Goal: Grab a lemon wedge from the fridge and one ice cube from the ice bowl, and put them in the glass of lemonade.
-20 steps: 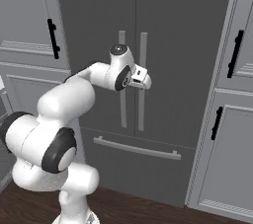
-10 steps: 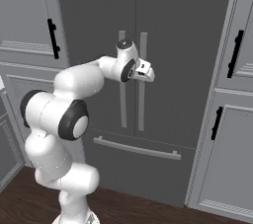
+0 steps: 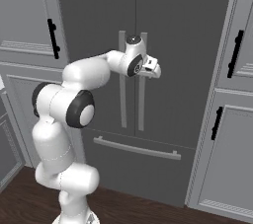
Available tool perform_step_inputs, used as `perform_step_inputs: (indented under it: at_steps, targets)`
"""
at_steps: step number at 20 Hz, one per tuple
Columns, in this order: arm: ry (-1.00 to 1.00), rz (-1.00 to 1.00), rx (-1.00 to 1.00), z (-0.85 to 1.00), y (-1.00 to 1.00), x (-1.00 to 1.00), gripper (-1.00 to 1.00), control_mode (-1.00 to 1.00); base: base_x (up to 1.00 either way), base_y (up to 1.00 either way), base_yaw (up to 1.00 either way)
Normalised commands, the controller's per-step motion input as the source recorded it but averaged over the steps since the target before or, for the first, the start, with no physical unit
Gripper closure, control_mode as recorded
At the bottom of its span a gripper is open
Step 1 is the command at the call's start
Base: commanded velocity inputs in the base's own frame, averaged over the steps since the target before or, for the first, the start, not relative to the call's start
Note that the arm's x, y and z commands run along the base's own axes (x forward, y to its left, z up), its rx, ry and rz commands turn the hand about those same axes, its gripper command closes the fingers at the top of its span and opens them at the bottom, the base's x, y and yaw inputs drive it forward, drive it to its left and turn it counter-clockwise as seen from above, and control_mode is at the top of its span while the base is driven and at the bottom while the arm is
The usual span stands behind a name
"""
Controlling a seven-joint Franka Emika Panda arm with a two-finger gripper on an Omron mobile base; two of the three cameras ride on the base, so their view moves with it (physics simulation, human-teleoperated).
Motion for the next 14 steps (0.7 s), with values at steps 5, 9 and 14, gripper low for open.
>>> perform_step_inputs:
  at_steps: [5, 9, 14]
  targets:
    - [0.0, 0.0, 0.01, -0.28, 0.0, 0.39, -1.0, -1.0, 0.0, 0.0, 0.0]
    - [-0.17, 0.0, 0.0, -0.29, 0.0, 0.07, -1.0, -1.0, 0.0, 0.0, 0.0]
    - [-0.36, 0.0, 0.0, -0.03, 0.01, -0.35, -1.0, -1.0, 0.0, 0.0, 0.0]
